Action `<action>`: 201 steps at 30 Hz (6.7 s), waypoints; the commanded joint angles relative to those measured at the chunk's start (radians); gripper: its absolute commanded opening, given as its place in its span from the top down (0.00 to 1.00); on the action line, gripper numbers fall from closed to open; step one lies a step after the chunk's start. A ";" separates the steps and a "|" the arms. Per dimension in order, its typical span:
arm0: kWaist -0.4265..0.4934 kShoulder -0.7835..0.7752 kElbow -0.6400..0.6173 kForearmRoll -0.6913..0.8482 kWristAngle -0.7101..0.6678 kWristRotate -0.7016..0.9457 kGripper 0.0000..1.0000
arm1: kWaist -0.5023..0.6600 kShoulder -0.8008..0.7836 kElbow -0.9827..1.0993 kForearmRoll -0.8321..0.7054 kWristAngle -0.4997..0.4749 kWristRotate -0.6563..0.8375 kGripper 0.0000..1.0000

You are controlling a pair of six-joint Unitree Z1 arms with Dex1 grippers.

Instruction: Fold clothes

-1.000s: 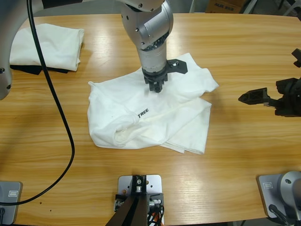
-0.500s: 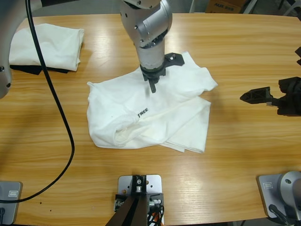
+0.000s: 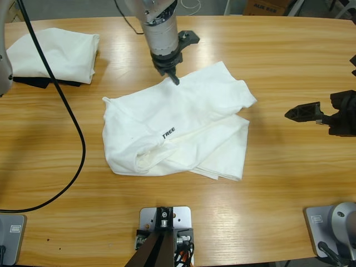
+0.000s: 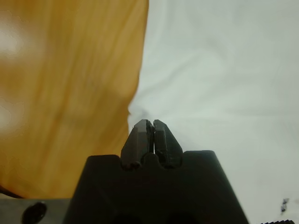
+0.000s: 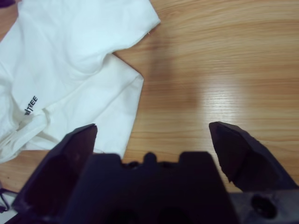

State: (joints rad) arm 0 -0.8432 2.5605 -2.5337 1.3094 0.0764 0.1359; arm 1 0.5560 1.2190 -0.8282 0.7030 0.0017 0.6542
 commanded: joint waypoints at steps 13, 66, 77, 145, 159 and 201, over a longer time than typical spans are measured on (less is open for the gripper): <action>0.065 0.140 -0.037 0.077 -0.211 0.030 0.00 | -0.011 -0.012 0.058 -0.041 0.022 -0.010 0.03; 0.015 0.137 -0.354 0.261 -0.130 -0.148 1.00 | -0.011 -0.034 0.097 -0.080 0.037 -0.013 0.06; 0.128 0.010 -0.537 0.260 -0.164 -0.302 1.00 | -0.011 -0.002 0.116 -0.128 0.040 -0.011 0.06; 0.122 0.051 -0.557 0.349 -0.172 -0.298 1.00 | 0.059 0.296 0.142 -0.305 0.073 0.045 1.00; 0.272 -0.042 -0.534 0.352 -0.144 -0.276 1.00 | -0.186 0.032 0.057 0.113 -0.068 0.007 1.00; 0.361 0.048 -0.490 0.350 -0.139 -0.219 0.00 | 0.030 -0.142 0.018 0.444 0.475 0.095 0.55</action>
State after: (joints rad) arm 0 -0.4714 2.6324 -2.6333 1.5029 -0.0722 -0.1069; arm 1 0.5493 1.0619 -0.8814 1.2193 0.3404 0.7301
